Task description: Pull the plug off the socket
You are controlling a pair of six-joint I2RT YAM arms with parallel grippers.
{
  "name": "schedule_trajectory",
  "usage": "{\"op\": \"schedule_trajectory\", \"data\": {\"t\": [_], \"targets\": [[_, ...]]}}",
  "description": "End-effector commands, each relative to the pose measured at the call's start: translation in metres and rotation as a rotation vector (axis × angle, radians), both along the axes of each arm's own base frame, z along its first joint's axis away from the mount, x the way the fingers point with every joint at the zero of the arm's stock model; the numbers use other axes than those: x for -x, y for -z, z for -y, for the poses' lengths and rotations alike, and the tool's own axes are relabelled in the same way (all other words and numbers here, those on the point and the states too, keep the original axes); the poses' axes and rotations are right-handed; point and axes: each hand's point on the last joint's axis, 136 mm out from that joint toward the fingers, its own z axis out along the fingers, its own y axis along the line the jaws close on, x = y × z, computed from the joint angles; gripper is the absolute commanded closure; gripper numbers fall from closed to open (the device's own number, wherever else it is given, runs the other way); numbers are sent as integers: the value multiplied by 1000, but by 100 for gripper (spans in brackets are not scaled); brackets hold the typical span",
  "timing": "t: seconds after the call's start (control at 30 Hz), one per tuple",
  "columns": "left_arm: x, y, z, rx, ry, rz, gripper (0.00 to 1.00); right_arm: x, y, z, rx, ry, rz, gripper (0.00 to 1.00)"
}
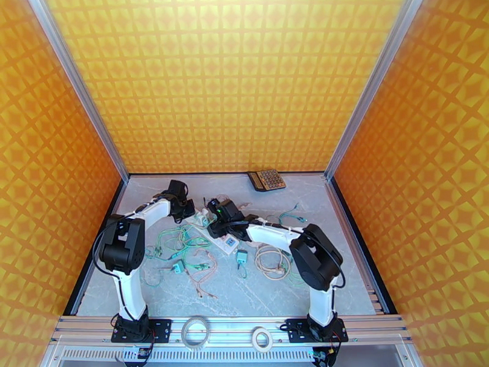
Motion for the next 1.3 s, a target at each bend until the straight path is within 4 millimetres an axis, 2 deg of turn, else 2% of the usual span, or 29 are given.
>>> {"op": "schedule_trajectory", "data": {"t": [0.0,0.17,0.3,0.4,0.53,0.67,0.9,1.0,1.27], "targets": [[2,8,1,8,-7,-43,96,-3,9,-2,36,-20,-12,36],[6,15,0,4,-11,-68,97,-7,21,-3,65,-24,-22,40],[7,18,1,4,-14,-77,96,-9,26,-3,82,-25,-28,50],[8,18,2,1,-10,-83,95,-9,18,-4,65,-20,-16,58],[9,21,2,-1,-11,-96,95,-8,-3,-4,17,-14,22,65],[11,25,2,-4,-12,-114,95,-5,-27,-2,-20,-14,63,66],[12,30,3,-9,-5,-126,95,-3,-58,-4,-55,-21,113,66],[12,32,4,-15,1,-132,96,-2,-65,-6,-62,-26,122,67],[14,38,5,-31,12,-144,96,-2,-61,-8,-55,-30,111,67]]}}
